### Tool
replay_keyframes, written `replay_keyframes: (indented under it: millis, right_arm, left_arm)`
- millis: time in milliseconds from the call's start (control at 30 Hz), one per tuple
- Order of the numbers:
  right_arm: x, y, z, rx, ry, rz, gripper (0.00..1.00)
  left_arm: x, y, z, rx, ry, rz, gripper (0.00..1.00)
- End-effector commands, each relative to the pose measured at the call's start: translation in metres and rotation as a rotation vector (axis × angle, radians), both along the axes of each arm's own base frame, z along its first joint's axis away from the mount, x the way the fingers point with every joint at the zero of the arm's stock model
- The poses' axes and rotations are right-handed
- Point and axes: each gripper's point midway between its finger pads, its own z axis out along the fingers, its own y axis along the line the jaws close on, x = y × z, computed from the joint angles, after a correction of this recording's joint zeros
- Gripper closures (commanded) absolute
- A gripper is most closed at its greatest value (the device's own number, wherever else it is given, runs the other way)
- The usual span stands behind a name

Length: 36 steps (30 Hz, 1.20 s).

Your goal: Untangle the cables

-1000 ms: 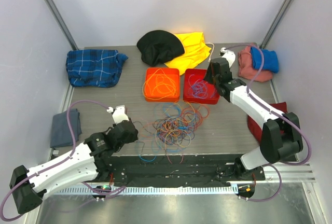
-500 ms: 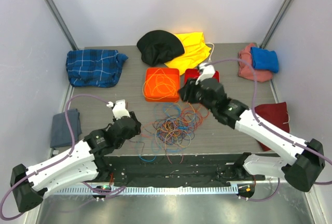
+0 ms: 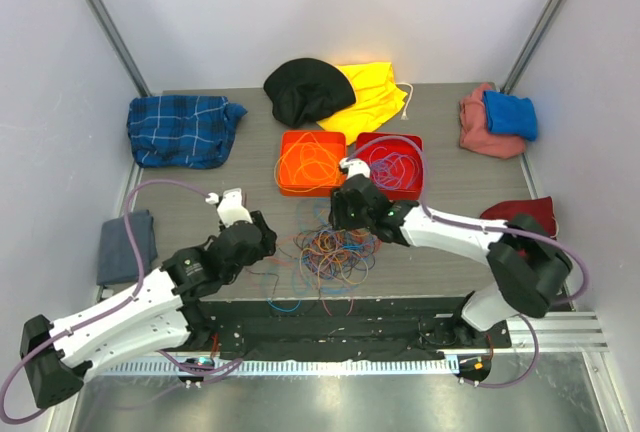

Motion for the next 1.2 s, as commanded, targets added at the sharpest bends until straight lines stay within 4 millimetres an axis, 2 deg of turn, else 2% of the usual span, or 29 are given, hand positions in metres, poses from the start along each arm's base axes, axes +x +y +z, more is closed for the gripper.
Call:
replay_keyframes:
  millis: [0,200,333,500,600,633,700,733,800,833,967,1000,1067,1100,1133,1167]
  right_arm:
    - [0.024,0.040,0.022,0.064,-0.080,0.038,0.52]
    - [0.037,0.063,0.007,0.053,-0.079,0.052,0.52]
    - [0.047,0.066,-0.010,0.005,-0.068,0.040,0.52]
    - [0.053,0.068,-0.016,-0.019,-0.066,0.023,0.54]
    - [0.057,0.065,-0.019,-0.040,-0.076,0.005,0.62]
    - [0.058,0.064,-0.018,-0.043,-0.079,0.001,0.70]
    - [0.057,0.060,-0.013,-0.042,-0.094,-0.011,0.79]
    - [0.058,0.056,-0.009,-0.046,-0.107,-0.025,0.90]
    - [0.056,0.055,0.016,-0.015,-0.152,-0.032,0.99]
    - [0.055,0.053,0.026,-0.010,-0.175,-0.040,0.99]
    - [0.042,0.043,0.107,0.055,-0.269,-0.040,0.99]
    - [0.038,0.039,0.161,0.137,-0.341,-0.044,0.99]
    - [0.027,0.028,0.202,0.149,-0.388,-0.031,0.99]
    - [0.019,0.019,0.256,0.227,-0.456,-0.035,0.99]
    - [0.013,0.013,0.277,0.235,-0.487,-0.025,0.99]
    - [0.006,0.004,0.289,0.226,-0.489,-0.019,0.99]
  left_arm:
    - [-0.003,0.006,0.005,-0.043,-0.008,0.030,0.51]
    - [-0.010,0.017,0.001,-0.054,-0.013,0.038,0.50]
    - [-0.013,0.022,-0.001,-0.058,-0.014,0.043,0.50]
    - [-0.016,0.028,-0.001,-0.052,-0.018,0.053,0.50]
    - [-0.015,0.030,0.000,-0.059,-0.026,0.059,0.49]
    - [-0.015,0.029,-0.001,-0.062,-0.026,0.058,0.49]
    - [-0.015,0.029,-0.002,-0.065,-0.025,0.058,0.49]
    - [-0.015,0.028,-0.002,-0.067,-0.025,0.057,0.49]
    - [-0.014,0.028,-0.002,-0.064,-0.024,0.059,0.49]
    - [-0.014,0.027,-0.002,-0.068,-0.027,0.058,0.49]
    - [-0.011,0.024,0.002,-0.072,-0.038,0.055,0.49]
    - [-0.010,0.024,0.003,-0.067,-0.043,0.058,0.49]
    - [-0.007,0.023,0.009,-0.070,-0.064,0.059,0.49]
    - [-0.005,0.022,0.012,-0.069,-0.074,0.058,0.48]
    - [-0.003,0.022,0.015,-0.058,-0.087,0.050,0.47]
    - [0.000,0.020,0.023,-0.071,-0.109,0.051,0.45]
